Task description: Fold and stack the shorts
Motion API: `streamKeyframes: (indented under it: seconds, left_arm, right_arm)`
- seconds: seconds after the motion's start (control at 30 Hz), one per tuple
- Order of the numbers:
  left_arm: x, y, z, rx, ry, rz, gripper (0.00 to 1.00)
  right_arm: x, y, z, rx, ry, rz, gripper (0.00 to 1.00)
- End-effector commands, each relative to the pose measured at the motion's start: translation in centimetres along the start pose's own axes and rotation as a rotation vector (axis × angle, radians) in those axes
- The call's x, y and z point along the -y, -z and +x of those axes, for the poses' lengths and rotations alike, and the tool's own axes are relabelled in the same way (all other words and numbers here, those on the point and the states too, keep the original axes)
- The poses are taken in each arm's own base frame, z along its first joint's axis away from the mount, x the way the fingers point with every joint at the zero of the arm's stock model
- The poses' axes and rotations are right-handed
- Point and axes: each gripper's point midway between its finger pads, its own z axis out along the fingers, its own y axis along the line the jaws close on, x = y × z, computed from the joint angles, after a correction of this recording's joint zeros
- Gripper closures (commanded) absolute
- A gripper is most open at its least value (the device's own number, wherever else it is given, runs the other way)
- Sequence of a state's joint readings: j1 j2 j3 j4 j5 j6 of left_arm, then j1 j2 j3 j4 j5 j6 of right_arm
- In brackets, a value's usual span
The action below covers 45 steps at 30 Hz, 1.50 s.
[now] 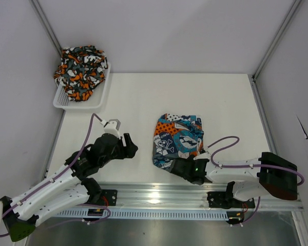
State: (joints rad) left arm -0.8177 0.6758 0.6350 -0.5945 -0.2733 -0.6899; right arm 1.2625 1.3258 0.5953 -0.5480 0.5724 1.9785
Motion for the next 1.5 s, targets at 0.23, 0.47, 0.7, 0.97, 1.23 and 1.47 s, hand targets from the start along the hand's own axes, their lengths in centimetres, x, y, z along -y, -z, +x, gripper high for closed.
streamKeyframes:
  seconds: [0.23,0.47,0.7,0.97,1.23,1.47]
  left_arm:
    - [0.8,0.0,-1.1,0.008,0.008,0.006,0.25]
    - [1.0,-0.9,-0.5,-0.008,0.01,0.007,0.25]
    - [1.2,-1.5,-0.5,-0.011,0.009,0.005,0.25]
    - [0.7,-1.5,-0.3,-0.015,0.005,-0.013,0.25]
    - [0.3,-1.0,-0.8,0.009,0.006,-0.024,0.24]
    - [0.8,-1.7,-0.7,0.01,0.014,-0.01,0.24]
  right_arm:
    - [3.2,-1.4,-6.1,0.084,-0.251,0.121,1.0]
    - [4.1,-0.9,-14.3,0.151,0.107,0.195,1.0]
    - [0.1,-2.9,-21.1,0.107,0.414,0.252,0.99]
    - [-5.2,-9.4,-15.0,-0.268,0.807,0.131,0.98]
    - [-5.0,-5.4,-8.3,-0.313,1.127,-0.001,0.97]
    - [-1.1,-2.9,-13.7,-0.23,0.868,0.042,1.0]
